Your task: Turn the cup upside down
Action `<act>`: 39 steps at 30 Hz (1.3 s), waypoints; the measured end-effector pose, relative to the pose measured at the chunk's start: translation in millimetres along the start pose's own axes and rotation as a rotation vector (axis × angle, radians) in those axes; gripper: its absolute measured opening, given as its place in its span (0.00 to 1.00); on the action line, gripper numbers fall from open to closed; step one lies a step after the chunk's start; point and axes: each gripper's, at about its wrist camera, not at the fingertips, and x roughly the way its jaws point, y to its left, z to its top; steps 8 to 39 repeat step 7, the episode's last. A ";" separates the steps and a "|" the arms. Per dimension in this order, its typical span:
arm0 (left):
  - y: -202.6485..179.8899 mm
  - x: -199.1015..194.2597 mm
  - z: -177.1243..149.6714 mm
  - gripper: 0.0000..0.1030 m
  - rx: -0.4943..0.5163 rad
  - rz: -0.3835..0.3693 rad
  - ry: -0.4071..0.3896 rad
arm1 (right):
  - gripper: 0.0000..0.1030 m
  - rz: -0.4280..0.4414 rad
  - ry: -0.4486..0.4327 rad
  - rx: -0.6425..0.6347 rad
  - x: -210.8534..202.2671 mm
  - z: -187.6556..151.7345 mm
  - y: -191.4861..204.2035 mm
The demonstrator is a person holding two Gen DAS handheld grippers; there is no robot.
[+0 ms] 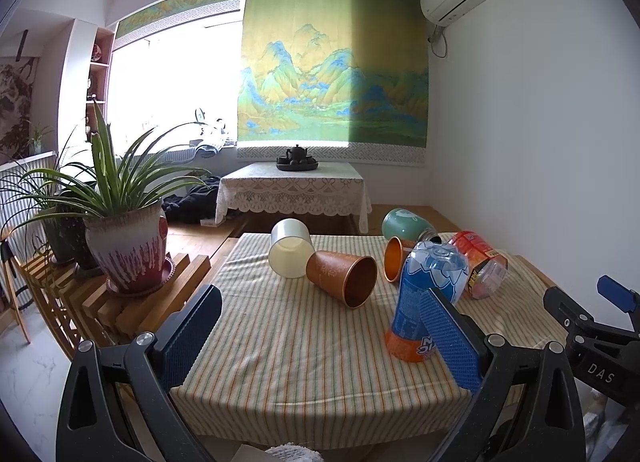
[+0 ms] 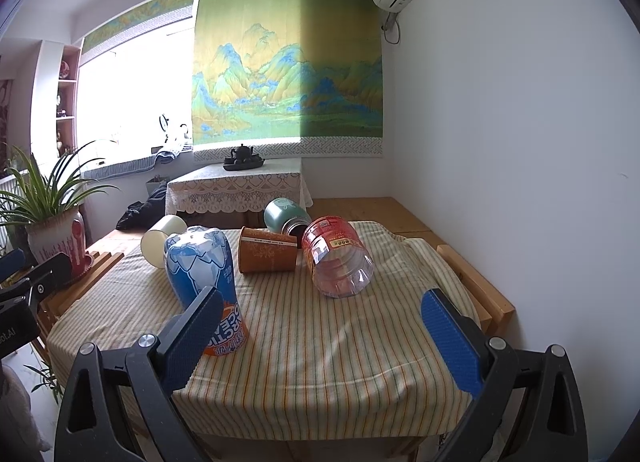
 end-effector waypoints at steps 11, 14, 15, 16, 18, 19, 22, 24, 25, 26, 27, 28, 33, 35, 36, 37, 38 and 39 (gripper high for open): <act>-0.9 0.0 0.2 0.99 0.010 0.015 -0.012 | 0.95 0.003 0.006 -0.001 3.6 -0.8 -1.1; -0.9 0.0 0.2 0.99 0.010 0.015 -0.012 | 0.95 0.003 0.006 -0.001 3.6 -0.8 -1.1; -0.9 0.0 0.2 0.99 0.010 0.015 -0.012 | 0.95 0.003 0.006 -0.001 3.6 -0.8 -1.1; -0.9 0.0 0.2 0.99 0.010 0.015 -0.012 | 0.95 0.003 0.006 -0.001 3.6 -0.8 -1.1; -0.9 0.0 0.2 0.99 0.010 0.015 -0.012 | 0.95 0.003 0.006 -0.001 3.6 -0.8 -1.1; -0.9 0.0 0.2 0.99 0.010 0.015 -0.012 | 0.95 0.003 0.006 -0.001 3.6 -0.8 -1.1; -0.9 0.0 0.2 0.99 0.010 0.015 -0.012 | 0.95 0.003 0.006 -0.001 3.6 -0.8 -1.1; -0.9 0.0 0.2 0.99 0.010 0.015 -0.012 | 0.95 0.003 0.006 -0.001 3.6 -0.8 -1.1; -0.9 0.0 0.2 0.99 0.010 0.015 -0.012 | 0.95 0.003 0.006 -0.001 3.6 -0.8 -1.1; -0.9 0.0 0.2 0.99 0.010 0.015 -0.012 | 0.95 0.003 0.006 -0.001 3.6 -0.8 -1.1; -0.9 0.0 0.2 0.99 0.010 0.015 -0.012 | 0.95 0.003 0.006 -0.001 3.6 -0.8 -1.1; -0.9 0.0 0.2 0.99 0.010 0.015 -0.012 | 0.95 0.003 0.006 -0.001 3.6 -0.8 -1.1; -0.9 0.0 0.2 0.99 0.010 0.015 -0.012 | 0.95 0.003 0.006 -0.001 3.6 -0.8 -1.1; -0.9 0.0 0.2 0.99 0.010 0.015 -0.012 | 0.95 0.003 0.006 -0.001 3.6 -0.8 -1.1; -0.9 0.0 0.2 0.99 0.010 0.015 -0.012 | 0.95 0.003 0.006 -0.001 3.6 -0.8 -1.1; -0.9 0.0 0.2 0.99 0.010 0.015 -0.012 | 0.95 0.003 0.006 -0.001 3.6 -0.8 -1.1; -0.9 0.0 0.2 0.99 0.010 0.015 -0.012 | 0.95 0.003 0.006 -0.001 3.6 -0.8 -1.1; -0.9 0.0 0.2 0.99 0.010 0.015 -0.012 | 0.95 0.003 0.006 -0.001 3.6 -0.8 -1.1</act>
